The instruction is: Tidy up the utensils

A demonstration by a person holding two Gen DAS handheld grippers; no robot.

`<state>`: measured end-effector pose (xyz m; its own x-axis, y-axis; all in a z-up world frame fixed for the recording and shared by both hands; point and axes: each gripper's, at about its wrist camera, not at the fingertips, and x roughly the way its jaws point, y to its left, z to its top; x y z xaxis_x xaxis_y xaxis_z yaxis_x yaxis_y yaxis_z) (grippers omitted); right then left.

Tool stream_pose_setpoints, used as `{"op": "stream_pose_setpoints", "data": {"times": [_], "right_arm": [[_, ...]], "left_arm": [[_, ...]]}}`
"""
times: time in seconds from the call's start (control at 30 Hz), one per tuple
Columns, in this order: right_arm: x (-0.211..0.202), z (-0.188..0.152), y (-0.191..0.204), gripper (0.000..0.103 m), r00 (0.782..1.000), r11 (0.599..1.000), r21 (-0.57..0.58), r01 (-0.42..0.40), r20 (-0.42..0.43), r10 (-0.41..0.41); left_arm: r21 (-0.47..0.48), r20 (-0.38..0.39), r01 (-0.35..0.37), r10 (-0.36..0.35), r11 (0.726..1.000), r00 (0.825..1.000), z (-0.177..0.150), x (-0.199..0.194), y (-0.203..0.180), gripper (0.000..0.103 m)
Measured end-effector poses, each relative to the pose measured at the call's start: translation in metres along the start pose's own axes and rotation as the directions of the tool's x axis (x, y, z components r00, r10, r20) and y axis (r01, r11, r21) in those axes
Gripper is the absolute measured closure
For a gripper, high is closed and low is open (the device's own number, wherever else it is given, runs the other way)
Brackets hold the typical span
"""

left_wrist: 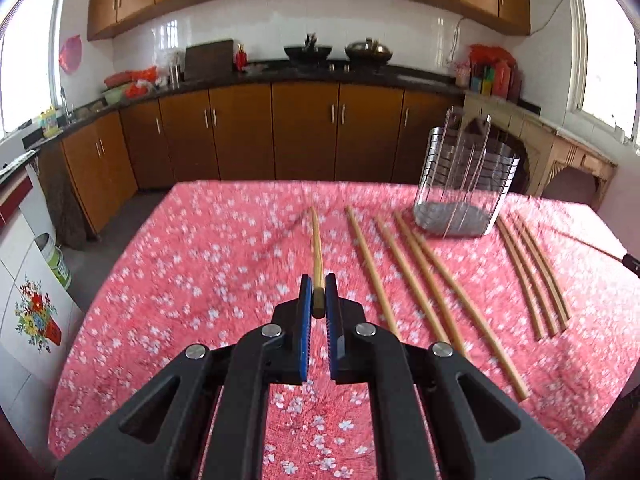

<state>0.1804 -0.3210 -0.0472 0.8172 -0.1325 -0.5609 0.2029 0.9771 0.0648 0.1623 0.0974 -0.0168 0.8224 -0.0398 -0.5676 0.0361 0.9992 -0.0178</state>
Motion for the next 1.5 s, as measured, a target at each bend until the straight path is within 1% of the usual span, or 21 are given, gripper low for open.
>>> {"op": "stream_pose_setpoints", "data": {"times": [0.13,0.23,0.4,0.5,0.63,0.77,0.97,1.13,1.23,1.4,1.43,1.5], "right_arm": [[-0.017,0.024,0.002,0.095,0.997,1.000,-0.009,-0.008,0.075,0.008],[-0.020,0.042,0.005,0.095,0.993,1.000,-0.011,-0.006,0.114,0.007],[-0.018,0.074,0.013,0.095,0.985,1.000,-0.018,-0.001,0.173,0.004],[-0.012,0.094,0.015,0.095,0.982,1.000,-0.013,0.000,0.188,0.002],[-0.004,0.116,0.016,0.096,0.982,1.000,0.000,-0.020,0.187,0.020],[-0.004,0.139,0.022,0.096,0.979,0.999,-0.017,-0.031,0.202,0.033],[-0.016,0.164,0.033,0.096,0.971,0.997,-0.039,-0.062,0.229,0.069],[-0.037,0.187,0.052,0.096,0.958,0.992,-0.068,-0.103,0.263,0.117],[-0.051,0.203,0.067,0.096,0.945,0.987,-0.088,-0.132,0.289,0.152],[-0.069,0.231,0.093,0.096,0.922,0.971,-0.120,-0.204,0.310,0.232],[-0.072,0.234,0.097,0.096,0.918,0.969,-0.129,-0.213,0.312,0.243],[-0.075,0.243,0.111,0.096,0.912,0.963,-0.155,-0.220,0.316,0.260]], "left_arm": [[-0.025,0.081,0.002,0.001,1.000,0.997,0.023,-0.017,-0.002,0.097],[-0.042,0.119,-0.006,0.011,0.999,0.993,0.040,-0.020,-0.002,0.097],[-0.063,0.148,-0.014,0.023,0.998,0.989,0.070,-0.015,0.000,0.097],[-0.063,0.160,-0.029,0.039,0.998,0.986,0.089,-0.008,0.000,0.097],[-0.065,0.169,-0.041,0.052,0.997,0.984,0.103,-0.005,0.001,0.097],[-0.057,0.187,-0.053,0.063,0.997,0.980,0.112,-0.008,-0.002,0.097],[-0.042,0.210,-0.058,0.066,0.997,0.976,0.122,-0.015,-0.008,0.097],[-0.033,0.238,-0.044,0.051,0.998,0.970,0.138,-0.028,-0.015,0.097],[-0.019,0.267,-0.024,0.028,1.000,0.963,0.153,-0.040,-0.025,0.097],[0.014,0.340,0.010,-0.015,1.000,0.940,0.188,-0.064,-0.052,0.097],[0.013,0.358,0.032,-0.035,0.999,0.933,0.199,-0.071,-0.059,0.097],[0.009,0.376,0.054,-0.054,0.998,0.925,0.211,-0.076,-0.070,0.097]]}}
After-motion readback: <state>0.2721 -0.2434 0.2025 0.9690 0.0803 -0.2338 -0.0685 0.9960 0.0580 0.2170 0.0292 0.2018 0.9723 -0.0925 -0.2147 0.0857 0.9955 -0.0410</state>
